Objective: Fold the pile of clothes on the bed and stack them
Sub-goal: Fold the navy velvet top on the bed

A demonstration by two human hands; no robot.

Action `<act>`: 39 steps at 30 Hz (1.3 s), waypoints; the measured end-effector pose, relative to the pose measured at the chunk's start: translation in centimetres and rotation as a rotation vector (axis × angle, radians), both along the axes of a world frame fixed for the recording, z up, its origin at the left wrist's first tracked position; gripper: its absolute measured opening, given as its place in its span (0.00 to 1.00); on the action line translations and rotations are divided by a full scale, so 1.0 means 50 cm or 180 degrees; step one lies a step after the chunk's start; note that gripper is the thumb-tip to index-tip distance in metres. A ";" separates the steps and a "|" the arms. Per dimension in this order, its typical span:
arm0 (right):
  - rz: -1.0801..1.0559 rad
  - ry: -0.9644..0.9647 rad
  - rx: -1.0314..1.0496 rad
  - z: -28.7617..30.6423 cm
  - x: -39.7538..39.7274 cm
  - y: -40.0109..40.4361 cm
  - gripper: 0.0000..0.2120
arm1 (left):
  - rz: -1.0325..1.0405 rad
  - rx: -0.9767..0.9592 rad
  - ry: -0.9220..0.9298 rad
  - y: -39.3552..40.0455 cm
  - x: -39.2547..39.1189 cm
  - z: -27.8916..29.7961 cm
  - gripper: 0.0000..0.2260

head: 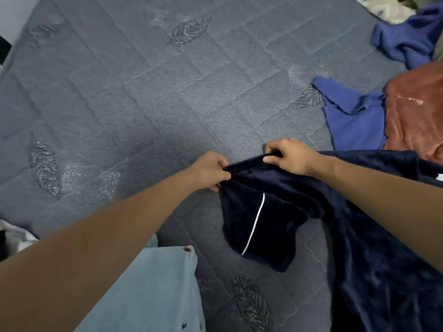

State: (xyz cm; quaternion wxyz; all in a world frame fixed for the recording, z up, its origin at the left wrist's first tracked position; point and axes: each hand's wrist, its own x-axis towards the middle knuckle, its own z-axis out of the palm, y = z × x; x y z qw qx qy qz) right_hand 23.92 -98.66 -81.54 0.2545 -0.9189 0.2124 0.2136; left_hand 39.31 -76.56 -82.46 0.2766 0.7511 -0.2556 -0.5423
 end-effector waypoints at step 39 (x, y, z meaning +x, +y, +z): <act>-0.0269 -0.0298 -0.0612 0.013 0.102 0.145 0.06 | 0.0136 -0.0130 0.0611 0.219 0.039 0.036 0.34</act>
